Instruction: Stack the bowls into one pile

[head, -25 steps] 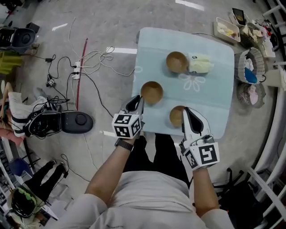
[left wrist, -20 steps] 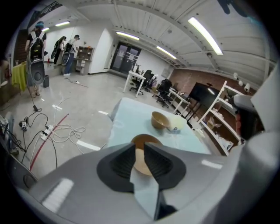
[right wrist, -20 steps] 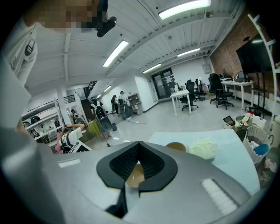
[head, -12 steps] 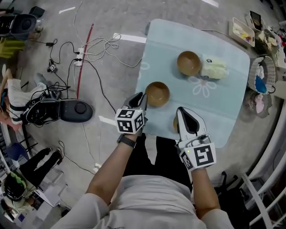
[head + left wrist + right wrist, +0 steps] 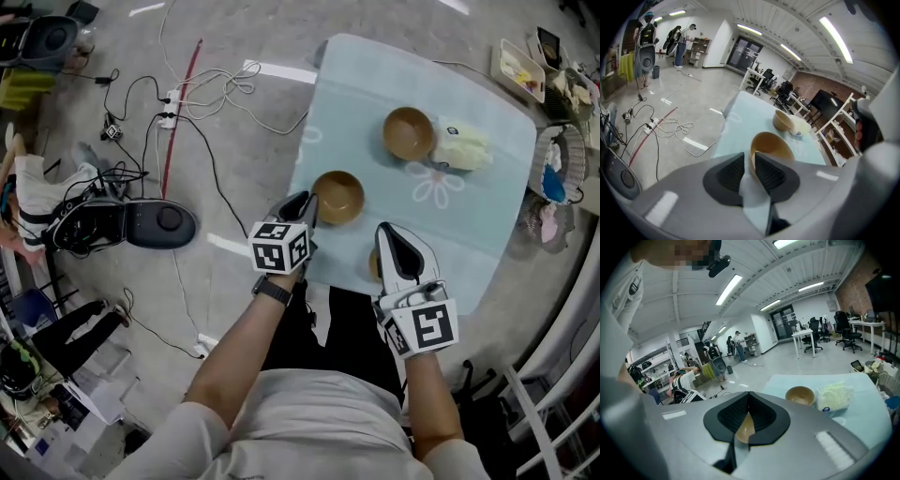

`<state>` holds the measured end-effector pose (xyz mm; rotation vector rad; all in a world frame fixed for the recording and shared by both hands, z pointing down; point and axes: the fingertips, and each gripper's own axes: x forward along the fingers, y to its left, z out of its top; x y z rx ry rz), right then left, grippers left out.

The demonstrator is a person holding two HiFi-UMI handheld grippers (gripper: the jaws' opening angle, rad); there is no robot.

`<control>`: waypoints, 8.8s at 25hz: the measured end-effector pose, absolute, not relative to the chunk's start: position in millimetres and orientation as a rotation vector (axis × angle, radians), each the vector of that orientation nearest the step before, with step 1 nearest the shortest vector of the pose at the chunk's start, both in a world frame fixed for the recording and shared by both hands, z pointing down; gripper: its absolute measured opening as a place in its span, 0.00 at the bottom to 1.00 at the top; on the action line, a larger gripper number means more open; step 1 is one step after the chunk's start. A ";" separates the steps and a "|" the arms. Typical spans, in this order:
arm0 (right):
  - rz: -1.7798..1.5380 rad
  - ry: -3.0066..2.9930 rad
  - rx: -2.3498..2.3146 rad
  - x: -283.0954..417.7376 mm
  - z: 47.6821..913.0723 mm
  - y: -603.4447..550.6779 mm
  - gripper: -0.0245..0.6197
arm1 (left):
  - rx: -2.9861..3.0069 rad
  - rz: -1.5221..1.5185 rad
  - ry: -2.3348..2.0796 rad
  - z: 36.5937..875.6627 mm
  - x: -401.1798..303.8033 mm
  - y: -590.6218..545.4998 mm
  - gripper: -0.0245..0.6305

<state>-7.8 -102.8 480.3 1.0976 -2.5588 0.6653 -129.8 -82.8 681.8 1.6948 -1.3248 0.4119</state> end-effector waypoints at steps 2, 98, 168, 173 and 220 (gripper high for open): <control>0.669 -2.552 1.106 -6.5 481.7 -101.8 0.05 | 1.692 0.420 -1.301 685.0 -127.5 -84.3 0.08; 0.835 -2.438 1.476 116.1 480.2 -145.5 0.05 | 1.880 0.519 -1.103 642.7 11.4 -174.3 0.09; 0.902 -2.429 1.656 120.7 446.5 -80.2 0.05 | 1.754 0.510 -0.972 602.8 7.7 -87.2 0.07; 0.896 -2.415 1.692 121.8 444.1 -58.7 0.05 | 1.780 0.559 -0.904 603.2 18.6 -51.0 0.07; 0.869 -2.364 1.783 125.0 434.3 -4.5 0.05 | 1.875 0.544 -0.889 581.1 7.9 -15.1 0.06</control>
